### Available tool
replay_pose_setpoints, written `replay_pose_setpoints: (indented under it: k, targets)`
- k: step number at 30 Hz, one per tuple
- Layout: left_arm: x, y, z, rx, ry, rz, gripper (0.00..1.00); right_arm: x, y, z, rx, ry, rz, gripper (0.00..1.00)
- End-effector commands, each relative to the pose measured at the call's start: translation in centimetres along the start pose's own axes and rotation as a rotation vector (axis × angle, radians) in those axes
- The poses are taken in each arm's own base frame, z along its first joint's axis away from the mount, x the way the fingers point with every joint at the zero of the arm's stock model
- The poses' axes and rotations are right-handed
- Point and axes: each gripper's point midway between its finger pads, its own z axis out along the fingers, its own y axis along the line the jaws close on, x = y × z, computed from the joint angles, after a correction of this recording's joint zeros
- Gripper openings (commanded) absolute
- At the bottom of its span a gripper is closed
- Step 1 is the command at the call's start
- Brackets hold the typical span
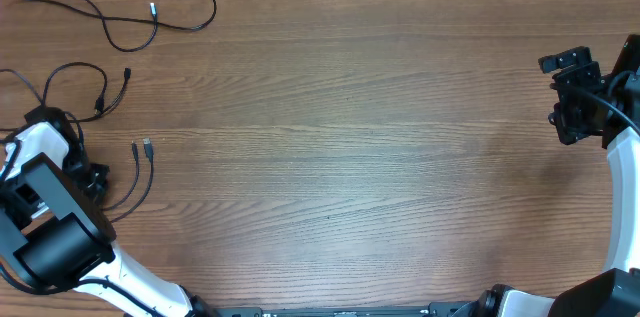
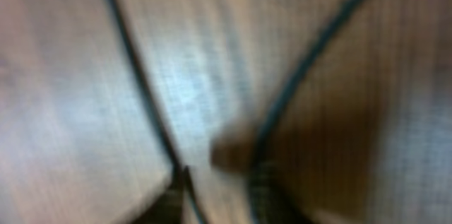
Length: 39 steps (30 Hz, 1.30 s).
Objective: Untangle cables
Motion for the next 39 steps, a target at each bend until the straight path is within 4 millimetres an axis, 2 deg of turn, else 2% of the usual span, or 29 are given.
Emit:
replay_pose_setpoints:
  k: [1,2,7,9,11,13,17,19,23,24,27,29,32,33,36,39]
  targets:
    - [0.2,-0.4,0.6,-0.01,0.062,-0.013,0.76,-0.3,0.2,-0.3,-0.004,-0.018,-0.008,1.0]
    - [-0.1,-0.4,-0.1,-0.009,0.062,-0.012,0.85,-0.3,0.2,-0.3,-0.004,-0.018,-0.008,1.0]
    - [-1.4,-1.2,-4.4,0.048,0.076,-0.01,0.91,-0.3,0.2,-0.3,-0.004,-0.018,-0.008,1.0]
    - [-1.0,-2.2,-6.6,0.12,0.111,0.01,0.91,-0.3,0.2,-0.3,-0.004,-0.018,-0.008,1.0]
    - [-0.1,-3.9,-8.9,0.235,0.142,0.072,0.99,-0.3,0.2,-0.3,-0.005,-0.019,-0.008,1.0]
    - [1.5,-6.1,-11.5,0.382,0.168,0.172,1.0,-0.3,0.2,-0.3,-0.004,-0.018,-0.008,1.0]
    - [6.5,-9.4,-16.9,0.61,0.199,0.406,1.0,-0.3,0.2,-0.3,-0.004,-0.018,-0.008,1.0]
    - [9.6,-10.6,-19.4,0.674,0.173,0.555,1.0,-0.3,0.2,-0.3,-0.004,-0.018,-0.008,1.0]
    - [15.8,-11.5,-23.5,0.734,0.083,0.831,0.99,-0.3,0.2,-0.3,-0.004,-0.018,-0.008,1.0]
    - [17.7,-11.4,-24.7,0.749,0.047,0.908,1.0,-0.3,0.2,-0.3,-0.004,-0.018,-0.008,1.0]
    - [21.3,-10.4,-27.7,0.792,-0.029,1.019,0.99,-0.3,0.2,-0.3,-0.004,-0.018,-0.008,1.0]
    - [23.1,-9.2,-30.0,0.827,-0.102,1.056,1.0,-0.3,0.2,-0.3,-0.004,-0.018,-0.008,1.0]
    - [24.2,-6.1,-33.2,0.848,-0.281,1.067,1.0,-0.3,0.2,-0.3,-0.004,-0.018,-0.008,1.0]
    - [24.8,-4.3,-34.5,0.876,-0.341,1.084,0.99,-0.3,0.2,-0.3,-0.004,-0.018,-0.008,1.0]
    - [25.6,-1.5,-35.7,0.935,-0.374,1.109,0.99,-0.3,0.2,-0.3,-0.004,-0.018,-0.008,1.0]
    - [25.5,1.3,-35.7,0.959,-0.385,1.103,1.0,-0.3,0.2,-0.3,-0.005,-0.019,-0.008,1.0]
